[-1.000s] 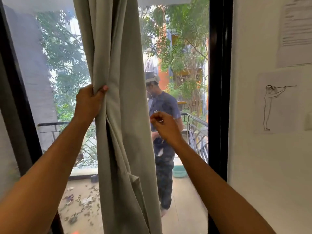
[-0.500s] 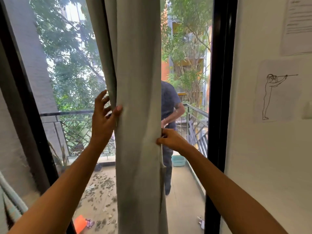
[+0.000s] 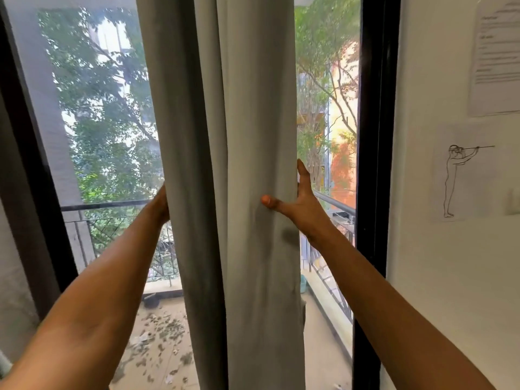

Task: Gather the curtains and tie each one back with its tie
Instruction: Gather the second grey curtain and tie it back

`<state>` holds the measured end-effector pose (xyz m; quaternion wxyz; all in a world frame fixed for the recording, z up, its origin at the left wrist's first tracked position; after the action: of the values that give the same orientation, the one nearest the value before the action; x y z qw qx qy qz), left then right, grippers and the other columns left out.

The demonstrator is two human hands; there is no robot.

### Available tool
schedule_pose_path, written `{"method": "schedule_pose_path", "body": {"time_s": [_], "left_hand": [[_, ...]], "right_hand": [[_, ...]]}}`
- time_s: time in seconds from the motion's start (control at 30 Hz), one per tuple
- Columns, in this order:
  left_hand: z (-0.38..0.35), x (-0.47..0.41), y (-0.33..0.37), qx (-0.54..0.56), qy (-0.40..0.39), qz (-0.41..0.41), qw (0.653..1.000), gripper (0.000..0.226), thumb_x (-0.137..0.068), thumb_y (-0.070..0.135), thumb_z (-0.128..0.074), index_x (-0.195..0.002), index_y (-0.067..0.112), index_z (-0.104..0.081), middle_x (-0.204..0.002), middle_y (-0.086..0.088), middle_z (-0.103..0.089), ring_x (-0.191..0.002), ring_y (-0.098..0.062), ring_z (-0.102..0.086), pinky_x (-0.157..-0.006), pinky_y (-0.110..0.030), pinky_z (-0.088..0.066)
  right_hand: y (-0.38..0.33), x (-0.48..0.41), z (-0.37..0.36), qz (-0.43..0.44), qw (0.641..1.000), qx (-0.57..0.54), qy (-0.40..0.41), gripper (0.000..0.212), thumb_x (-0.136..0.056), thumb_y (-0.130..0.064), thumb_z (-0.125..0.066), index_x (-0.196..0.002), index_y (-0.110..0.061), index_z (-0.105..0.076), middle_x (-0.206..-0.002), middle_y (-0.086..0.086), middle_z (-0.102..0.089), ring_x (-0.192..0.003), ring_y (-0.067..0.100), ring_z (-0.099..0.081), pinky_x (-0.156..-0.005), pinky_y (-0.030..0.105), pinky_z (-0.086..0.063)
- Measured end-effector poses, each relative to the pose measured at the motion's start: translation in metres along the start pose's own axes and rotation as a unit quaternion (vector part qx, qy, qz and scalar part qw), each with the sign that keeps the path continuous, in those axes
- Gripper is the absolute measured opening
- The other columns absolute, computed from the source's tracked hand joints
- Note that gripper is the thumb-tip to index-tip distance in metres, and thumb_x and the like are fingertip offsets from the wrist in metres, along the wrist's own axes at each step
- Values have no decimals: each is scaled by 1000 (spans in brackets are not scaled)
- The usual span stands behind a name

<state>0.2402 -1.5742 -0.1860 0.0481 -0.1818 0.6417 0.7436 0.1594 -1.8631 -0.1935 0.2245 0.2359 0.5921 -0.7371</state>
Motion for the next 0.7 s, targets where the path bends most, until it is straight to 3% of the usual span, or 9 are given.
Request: {"method": "schedule_pose_path", "body": {"time_s": [0.07, 0.17, 0.27, 0.33, 0.4, 0.47, 0.6, 0.63, 0.7], "left_hand": [[6, 5, 6, 56, 4, -29, 998, 23, -100, 6, -40, -88, 13, -59, -70, 1, -65, -60, -14, -64, -50, -23, -52], [30, 21, 8, 163, 35, -87, 982, 35, -97, 7, -45, -72, 17, -67, -58, 3, -63, -58, -17, -57, -52, -25, -49], [38, 48, -2, 198, -13, -126, 972, 19, -95, 13, -52, -94, 16, -71, -84, 1, -75, -75, -14, -70, -66, -25, -58], [45, 66, -2, 169, -1, -171, 971, 19, -92, 9, -56, -101, 18, -71, -91, 4, -76, -79, -11, -70, -69, -24, -58], [53, 84, 4, 141, 29, -212, 966, 20, -93, 9, -57, -96, 22, -72, -89, 8, -76, -78, -5, -70, -67, -20, -57], [59, 101, 12, 118, 63, -250, 959, 20, -95, 11, -56, -96, 24, -71, -87, 13, -75, -79, -2, -69, -70, -20, -57], [62, 132, 14, -36, 152, -283, 946, 25, -95, 13, -59, -119, 17, -64, -96, 11, -73, -83, -6, -67, -73, -16, -51], [61, 139, 12, -68, 171, -290, 939, 34, -95, 13, -60, -128, 18, -59, -101, 5, -71, -83, -4, -67, -72, -9, -48], [60, 152, 6, -99, 192, -308, 926, 49, -95, 15, -59, -141, 27, -47, -100, 10, -67, -77, 12, -63, -65, 0, -42]], "right_hand": [[0, 4, 4, 5, 997, 32, 65, 88, -77, -34, -76, -145, -30, -20, -125, -14, -41, -113, 10, -48, -92, 25, -39], [-4, 12, 7, -1, 988, 58, 144, 66, -81, -33, -72, -136, -25, -36, -121, -6, -56, -111, 20, -58, -85, 26, -44], [-14, 19, -5, 5, 979, 106, 172, 79, -84, -34, -68, -147, -25, -20, -149, 2, -33, -134, 22, -35, -107, 36, -35], [-35, 31, -10, 53, 955, 144, 252, 75, -90, -31, -61, -149, -22, -16, -156, 4, -17, -143, 22, -18, -115, 46, -24], [-66, 46, -18, 161, 920, 151, 322, 58, -94, -27, -54, -146, -16, -29, -153, 8, -26, -141, 22, -24, -113, 48, -29], [-85, 49, -38, 211, 921, 149, 292, 52, -92, -35, -53, -138, -13, -43, -141, 7, -45, -131, 21, -41, -106, 44, -38], [-67, 35, -53, 71, 951, 215, 210, 86, -82, -32, -70, -149, -18, -19, -149, 12, -29, -133, 29, -35, -107, 41, -36], [-64, 38, -49, 52, 942, 244, 226, 86, -83, -27, -69, -150, -18, -16, -150, 13, -26, -134, 31, -33, -106, 42, -36], [-76, 53, -50, 120, 902, 308, 279, 69, -85, -25, -65, -145, -14, -32, -142, 15, -38, -126, 33, -41, -99, 44, -42]]}}
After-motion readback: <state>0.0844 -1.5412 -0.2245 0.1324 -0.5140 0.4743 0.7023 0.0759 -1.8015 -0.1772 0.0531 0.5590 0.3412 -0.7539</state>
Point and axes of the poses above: each hand's wrist, its own x-axis away from the middle knuckle, its own z-axis out of the back of the hand, y = z × x, the point moved 7 cm from there along -x, towards the middle knuckle
